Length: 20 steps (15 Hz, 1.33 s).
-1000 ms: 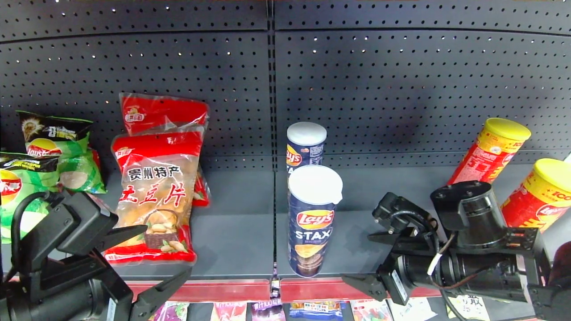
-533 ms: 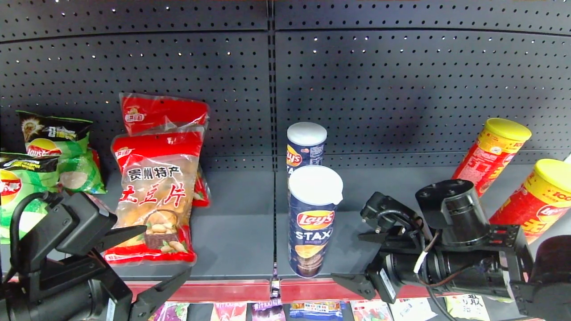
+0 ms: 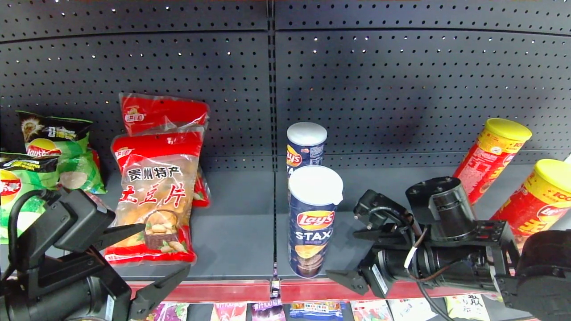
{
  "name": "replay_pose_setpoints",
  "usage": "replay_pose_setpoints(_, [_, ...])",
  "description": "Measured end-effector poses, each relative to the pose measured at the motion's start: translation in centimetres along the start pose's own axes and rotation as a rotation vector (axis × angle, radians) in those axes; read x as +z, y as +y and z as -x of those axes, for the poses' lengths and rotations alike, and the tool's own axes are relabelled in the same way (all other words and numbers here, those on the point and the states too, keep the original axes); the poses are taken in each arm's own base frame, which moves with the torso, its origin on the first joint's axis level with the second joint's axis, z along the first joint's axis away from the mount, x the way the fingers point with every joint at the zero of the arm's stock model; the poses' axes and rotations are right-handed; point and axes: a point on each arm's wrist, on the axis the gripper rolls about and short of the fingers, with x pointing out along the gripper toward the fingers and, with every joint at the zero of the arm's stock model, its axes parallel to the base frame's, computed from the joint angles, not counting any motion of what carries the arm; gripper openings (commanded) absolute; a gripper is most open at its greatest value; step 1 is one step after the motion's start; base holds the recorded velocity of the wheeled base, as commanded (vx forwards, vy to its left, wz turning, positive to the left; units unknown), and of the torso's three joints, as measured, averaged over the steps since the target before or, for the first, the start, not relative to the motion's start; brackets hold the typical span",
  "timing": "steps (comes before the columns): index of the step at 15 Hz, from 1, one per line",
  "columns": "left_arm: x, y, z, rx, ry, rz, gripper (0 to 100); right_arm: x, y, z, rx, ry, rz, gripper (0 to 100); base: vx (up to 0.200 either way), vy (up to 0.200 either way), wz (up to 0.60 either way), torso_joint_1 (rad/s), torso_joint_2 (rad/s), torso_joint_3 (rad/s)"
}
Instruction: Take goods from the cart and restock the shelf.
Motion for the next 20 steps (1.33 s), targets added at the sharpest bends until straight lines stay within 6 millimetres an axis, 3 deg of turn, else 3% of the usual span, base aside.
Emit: replay_pose_setpoints(20, [-0.2,0.18,-0.07,0.009,0.01,0.007,100,0.12,-0.06,-0.8,0.002,0.013,-0.003,100,0.0,0.0,0.0,0.0,0.0,0.0])
